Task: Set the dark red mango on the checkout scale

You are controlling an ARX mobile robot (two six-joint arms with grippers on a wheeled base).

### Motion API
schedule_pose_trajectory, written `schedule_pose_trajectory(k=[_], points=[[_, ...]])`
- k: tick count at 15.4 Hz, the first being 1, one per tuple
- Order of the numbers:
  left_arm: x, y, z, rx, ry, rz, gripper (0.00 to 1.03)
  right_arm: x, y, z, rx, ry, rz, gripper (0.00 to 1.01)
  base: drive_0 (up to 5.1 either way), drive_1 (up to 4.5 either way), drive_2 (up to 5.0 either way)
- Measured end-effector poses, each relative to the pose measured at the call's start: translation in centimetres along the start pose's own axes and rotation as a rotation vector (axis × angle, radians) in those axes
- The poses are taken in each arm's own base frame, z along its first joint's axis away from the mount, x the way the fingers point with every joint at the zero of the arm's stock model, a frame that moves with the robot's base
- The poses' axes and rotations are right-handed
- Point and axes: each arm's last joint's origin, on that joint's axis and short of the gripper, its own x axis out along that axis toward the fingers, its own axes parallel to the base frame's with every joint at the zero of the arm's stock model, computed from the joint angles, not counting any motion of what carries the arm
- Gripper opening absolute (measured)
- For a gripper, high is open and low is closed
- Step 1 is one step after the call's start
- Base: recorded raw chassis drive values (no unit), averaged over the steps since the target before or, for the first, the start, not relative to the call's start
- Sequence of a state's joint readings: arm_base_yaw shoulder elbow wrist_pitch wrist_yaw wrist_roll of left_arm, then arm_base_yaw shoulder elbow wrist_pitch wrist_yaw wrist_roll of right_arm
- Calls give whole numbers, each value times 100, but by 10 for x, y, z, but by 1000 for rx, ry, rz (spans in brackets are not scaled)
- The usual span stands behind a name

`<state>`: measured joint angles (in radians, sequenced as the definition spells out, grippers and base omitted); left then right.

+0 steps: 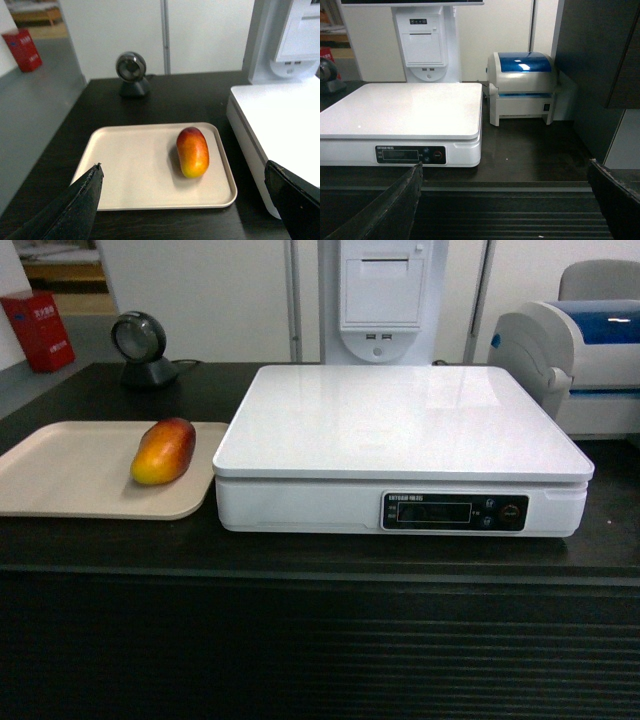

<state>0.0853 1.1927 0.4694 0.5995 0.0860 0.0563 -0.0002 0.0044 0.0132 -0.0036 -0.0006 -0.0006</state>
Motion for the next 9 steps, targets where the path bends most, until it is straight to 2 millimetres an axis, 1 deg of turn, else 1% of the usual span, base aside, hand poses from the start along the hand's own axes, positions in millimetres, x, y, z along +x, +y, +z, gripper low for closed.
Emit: schedule_pose_trajectory(k=[1,2,3,5,6,7,8,9], points=[[30,-5,-6,-6,81,-40,98,0,0,0,0,0,0,98,0,0,0],[51,-9,-13,-4,131,-55,98,0,0,0,0,0,0,98,0,0,0],[82,-15,-22,-4,207,-79,98,0,0,0,0,0,0,98,0,0,0],[120,-23,-26,-11,277,-137,98,0,0,0,0,0,0,98,0,0,0],[140,-27,-28,2,293,-133,98,0,0,0,0,0,0,98,0,0,0],[152,-30,-30,9,311,-132,98,0,0,0,0,0,0,98,0,0,0],[171,-33,-35,21,347,-138,98,0,0,0,0,0,0,98,0,0,0],[182,-36,-40,33,372,-140,98,0,0,0,0,0,0,98,0,0,0]])
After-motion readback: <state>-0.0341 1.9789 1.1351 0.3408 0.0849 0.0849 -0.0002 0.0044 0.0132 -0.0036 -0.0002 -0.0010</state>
